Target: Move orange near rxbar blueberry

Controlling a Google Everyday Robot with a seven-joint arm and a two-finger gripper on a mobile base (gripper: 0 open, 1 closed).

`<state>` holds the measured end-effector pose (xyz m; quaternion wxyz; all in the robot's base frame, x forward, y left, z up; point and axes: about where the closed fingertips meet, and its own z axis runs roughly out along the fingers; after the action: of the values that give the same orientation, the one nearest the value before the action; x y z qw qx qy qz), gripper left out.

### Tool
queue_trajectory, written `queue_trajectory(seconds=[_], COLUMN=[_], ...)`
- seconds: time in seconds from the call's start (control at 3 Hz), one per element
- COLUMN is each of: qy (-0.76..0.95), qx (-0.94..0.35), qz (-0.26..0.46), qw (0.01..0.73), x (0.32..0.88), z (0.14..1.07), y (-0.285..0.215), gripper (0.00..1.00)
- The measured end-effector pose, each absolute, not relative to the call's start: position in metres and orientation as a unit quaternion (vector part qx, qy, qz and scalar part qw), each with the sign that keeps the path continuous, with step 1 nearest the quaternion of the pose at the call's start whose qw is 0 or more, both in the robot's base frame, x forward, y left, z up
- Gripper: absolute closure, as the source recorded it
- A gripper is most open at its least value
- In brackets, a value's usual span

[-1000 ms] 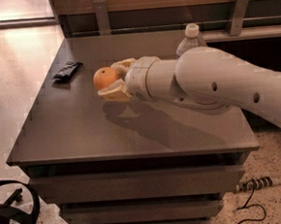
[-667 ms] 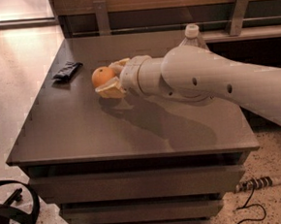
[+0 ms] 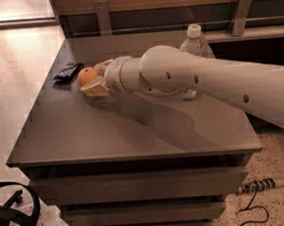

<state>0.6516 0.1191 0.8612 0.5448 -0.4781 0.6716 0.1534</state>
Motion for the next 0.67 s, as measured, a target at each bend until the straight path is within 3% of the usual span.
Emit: queue_trajectory(seconds=[0.67], qy=[0.653], qx=[-0.496], qz=[0.18], qw=[0.543], x=[0.668], z=[0.856], y=[0.165], gripper=[1.0])
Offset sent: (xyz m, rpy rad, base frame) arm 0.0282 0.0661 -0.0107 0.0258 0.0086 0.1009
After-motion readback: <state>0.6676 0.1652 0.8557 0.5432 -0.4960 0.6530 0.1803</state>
